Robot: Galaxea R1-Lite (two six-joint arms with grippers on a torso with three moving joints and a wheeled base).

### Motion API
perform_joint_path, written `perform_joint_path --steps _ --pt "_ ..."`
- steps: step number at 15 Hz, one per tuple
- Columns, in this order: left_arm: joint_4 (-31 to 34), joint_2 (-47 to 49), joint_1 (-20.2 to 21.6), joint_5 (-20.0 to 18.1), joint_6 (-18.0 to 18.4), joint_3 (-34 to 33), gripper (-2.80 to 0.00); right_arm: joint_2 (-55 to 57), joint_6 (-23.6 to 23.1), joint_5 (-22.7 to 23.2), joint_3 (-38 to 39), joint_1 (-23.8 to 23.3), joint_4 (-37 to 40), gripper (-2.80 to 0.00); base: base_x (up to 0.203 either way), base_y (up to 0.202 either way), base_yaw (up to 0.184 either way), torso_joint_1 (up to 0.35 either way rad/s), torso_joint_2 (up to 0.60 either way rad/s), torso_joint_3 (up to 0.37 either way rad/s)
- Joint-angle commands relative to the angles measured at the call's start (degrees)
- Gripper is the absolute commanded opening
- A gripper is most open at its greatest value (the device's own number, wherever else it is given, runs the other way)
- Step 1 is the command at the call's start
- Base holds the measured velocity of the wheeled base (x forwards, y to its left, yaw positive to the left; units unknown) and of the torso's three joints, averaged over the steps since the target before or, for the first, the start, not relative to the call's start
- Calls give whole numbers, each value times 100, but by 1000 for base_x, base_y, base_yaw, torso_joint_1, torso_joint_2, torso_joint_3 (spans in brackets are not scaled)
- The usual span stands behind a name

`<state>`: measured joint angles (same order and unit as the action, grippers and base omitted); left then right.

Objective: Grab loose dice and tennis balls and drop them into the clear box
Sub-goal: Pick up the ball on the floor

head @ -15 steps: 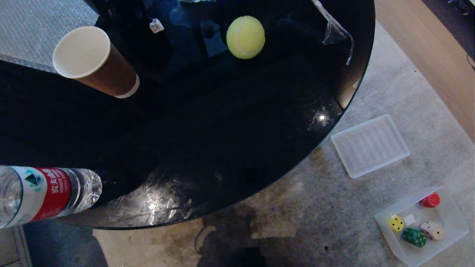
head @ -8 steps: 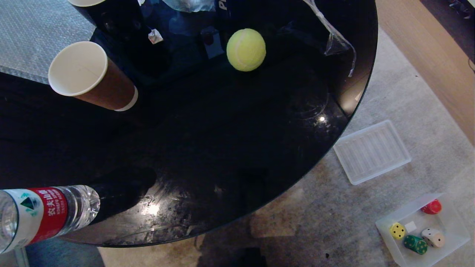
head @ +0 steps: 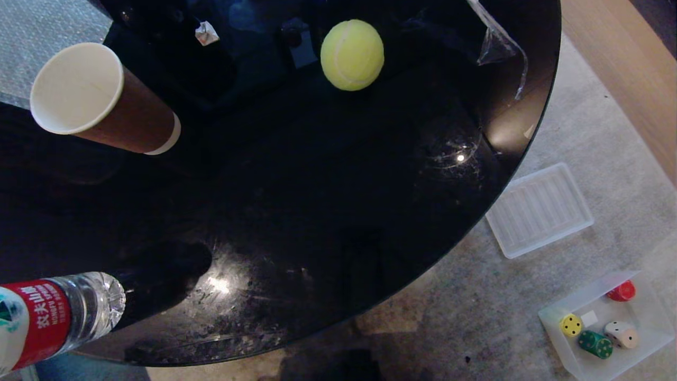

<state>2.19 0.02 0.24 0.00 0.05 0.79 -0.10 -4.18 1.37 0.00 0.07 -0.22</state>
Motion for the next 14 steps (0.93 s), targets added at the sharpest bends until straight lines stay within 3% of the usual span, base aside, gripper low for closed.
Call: perform_joint_path --steps 1,4,6,10,14 --pt "0 0 2 0 7 -1 -280 10 5 0 9 1 -4 -280 0 0 0 -1 2 -39" --pt "0 3 2 0 13 0 -280 12 30 -27 -70 1 -14 -280 0 0 0 2 2 -21" --pt "0 -2 2 0 13 -6 -280 338 124 -19 -730 3 190 -280 0 0 0 0 0 0" --pt "0 -2 2 0 4 0 -280 2930 945 -10 -2684 7 978 -280 0 0 0 0 0 0" --pt "0 -2 2 0 13 -9 -280 5572 1392 8 -3671 14 579 -280 0 0 0 0 0 0"
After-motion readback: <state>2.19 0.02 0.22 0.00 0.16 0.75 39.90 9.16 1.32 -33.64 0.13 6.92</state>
